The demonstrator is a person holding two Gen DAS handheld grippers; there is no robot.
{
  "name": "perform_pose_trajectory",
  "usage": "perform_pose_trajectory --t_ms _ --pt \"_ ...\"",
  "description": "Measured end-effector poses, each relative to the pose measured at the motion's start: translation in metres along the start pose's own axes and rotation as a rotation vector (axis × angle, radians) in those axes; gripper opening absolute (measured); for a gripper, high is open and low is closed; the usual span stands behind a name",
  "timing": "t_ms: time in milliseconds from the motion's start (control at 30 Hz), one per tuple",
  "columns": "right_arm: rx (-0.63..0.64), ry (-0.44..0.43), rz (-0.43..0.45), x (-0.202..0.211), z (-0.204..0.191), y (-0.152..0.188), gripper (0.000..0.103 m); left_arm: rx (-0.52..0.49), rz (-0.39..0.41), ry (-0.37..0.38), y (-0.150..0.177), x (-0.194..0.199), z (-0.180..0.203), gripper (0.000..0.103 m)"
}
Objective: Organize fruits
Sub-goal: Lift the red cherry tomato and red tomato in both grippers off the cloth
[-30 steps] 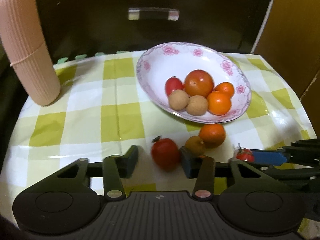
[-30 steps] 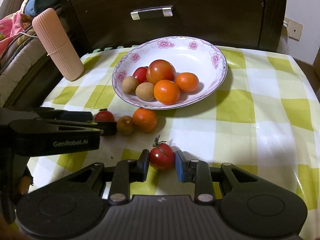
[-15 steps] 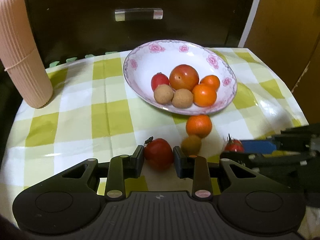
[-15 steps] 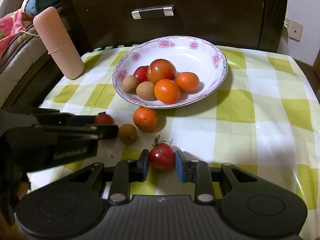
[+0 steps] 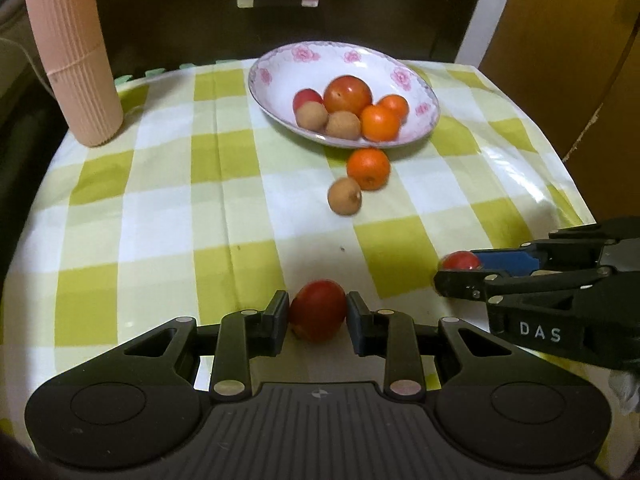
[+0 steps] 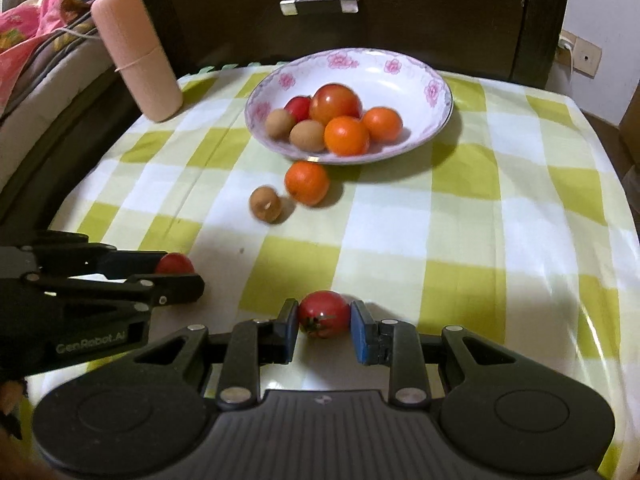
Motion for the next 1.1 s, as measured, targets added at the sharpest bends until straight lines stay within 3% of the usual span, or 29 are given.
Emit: perform_pose_trajectory --t_ms 400,833,1100 --pt "-0.008 -0.003 0.009 0.005 0.0 0.016 0.028 -0.031 0.002 -0.009 0.004 -0.004 0.006 0.043" --pt "0.007 -0.018 0.012 0.005 -0.001 0.016 0.031 -0.061 -0.002 -0.027 0.006 -0.003 0.01 0.059" --pt "0.024 -0.005 0.021 0.007 -0.002 0.021 0.031 0.026 0.021 -0.016 0.014 0.025 0.0 0.062"
Point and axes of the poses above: each gripper's, at about its wrist camera, not at the fingertips, and x roughly against the way its jaws point, z to its right, y to its underside, the point moved 2 cm from there along -x, roughly the way its jaws point, and after that the axes turned 12 degrees about -x, right-handed, at the moved point
